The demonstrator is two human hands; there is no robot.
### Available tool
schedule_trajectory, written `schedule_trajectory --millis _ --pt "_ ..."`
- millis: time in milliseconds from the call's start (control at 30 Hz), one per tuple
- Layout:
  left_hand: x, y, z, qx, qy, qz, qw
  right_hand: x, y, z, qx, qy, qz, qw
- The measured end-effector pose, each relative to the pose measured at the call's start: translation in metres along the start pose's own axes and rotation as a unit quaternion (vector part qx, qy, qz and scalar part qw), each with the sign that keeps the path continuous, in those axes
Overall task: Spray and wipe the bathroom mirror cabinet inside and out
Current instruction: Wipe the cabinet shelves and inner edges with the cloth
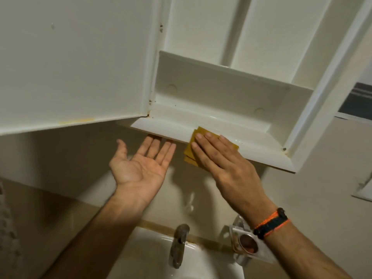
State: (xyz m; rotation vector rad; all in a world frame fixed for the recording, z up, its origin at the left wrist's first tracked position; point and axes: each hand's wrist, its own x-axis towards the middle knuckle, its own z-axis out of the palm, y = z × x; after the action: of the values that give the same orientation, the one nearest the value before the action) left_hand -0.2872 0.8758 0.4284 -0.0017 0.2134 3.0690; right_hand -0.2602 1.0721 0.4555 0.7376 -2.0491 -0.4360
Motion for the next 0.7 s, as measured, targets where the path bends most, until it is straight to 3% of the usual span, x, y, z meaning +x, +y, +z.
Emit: schedule_trajectory --millis 167,300,533,700 --pt "-0.013 -0.031 0.011 0.01 0.03 -0.052 0.998 -0.048 0.028 -0.024 -0.011 -0.027 0.066 0.997" --pt "-0.023 -0.065 0.027 0.026 0.047 -0.094 0.994 -0.044 0.023 -0.034 0.009 0.006 0.112 0.994" --pt "-0.02 -0.096 0.042 0.027 0.052 -0.084 0.995 -0.014 0.023 -0.029 0.05 -0.05 0.063 0.995" --pt "-0.018 -0.111 0.045 0.004 0.089 -0.097 0.991 -0.059 0.058 -0.045 0.04 -0.051 0.11 0.992"
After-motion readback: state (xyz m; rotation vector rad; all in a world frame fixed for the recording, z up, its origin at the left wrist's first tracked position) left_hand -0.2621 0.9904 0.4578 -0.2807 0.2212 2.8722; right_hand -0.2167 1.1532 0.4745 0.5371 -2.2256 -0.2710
